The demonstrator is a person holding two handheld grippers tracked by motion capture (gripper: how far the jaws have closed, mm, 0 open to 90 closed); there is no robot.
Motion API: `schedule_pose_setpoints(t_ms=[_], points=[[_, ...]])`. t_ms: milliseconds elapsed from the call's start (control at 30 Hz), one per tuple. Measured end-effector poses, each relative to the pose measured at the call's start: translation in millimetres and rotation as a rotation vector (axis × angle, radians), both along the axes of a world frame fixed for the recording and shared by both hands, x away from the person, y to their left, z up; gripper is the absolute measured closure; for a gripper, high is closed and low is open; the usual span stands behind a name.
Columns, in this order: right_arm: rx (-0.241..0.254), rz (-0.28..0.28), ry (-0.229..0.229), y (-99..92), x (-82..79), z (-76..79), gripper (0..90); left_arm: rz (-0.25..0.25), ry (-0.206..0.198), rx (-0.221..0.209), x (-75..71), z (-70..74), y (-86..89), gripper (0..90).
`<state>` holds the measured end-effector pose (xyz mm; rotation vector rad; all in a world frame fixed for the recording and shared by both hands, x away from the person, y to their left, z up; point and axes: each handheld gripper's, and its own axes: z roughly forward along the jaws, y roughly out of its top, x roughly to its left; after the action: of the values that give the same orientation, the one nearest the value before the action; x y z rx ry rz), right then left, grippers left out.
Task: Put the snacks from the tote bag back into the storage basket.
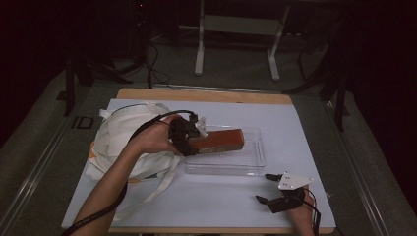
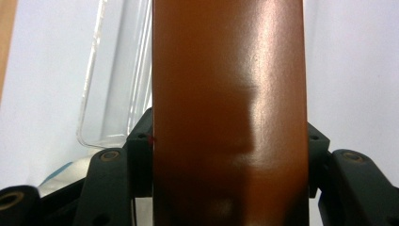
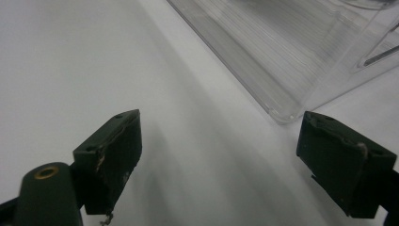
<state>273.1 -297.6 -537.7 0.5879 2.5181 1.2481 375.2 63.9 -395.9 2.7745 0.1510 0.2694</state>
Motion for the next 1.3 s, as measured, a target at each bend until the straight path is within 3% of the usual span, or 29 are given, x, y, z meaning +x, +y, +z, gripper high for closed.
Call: schedule_pose_setpoints(t_ms=[433, 767, 1300], points=[[-0.002, 0.000, 0.000, 0.2, 0.1, -0.1, 14.7, -0.023, 0.039, 0.024, -1.5, -8.2, -4.9, 42.9], [-0.001, 0.003, 0.003, 0.2, 0.1, -0.1, 14.7, -0.029, 0.048, 0.012, -2.3, -6.9, -6.4, 42.8], [-0.003, 0.002, 0.002, 0.3, 0.3, -0.1, 14.7, -0.061, 0.064, 0.040, -3.6, -11.4, -12.5, 42.6]])
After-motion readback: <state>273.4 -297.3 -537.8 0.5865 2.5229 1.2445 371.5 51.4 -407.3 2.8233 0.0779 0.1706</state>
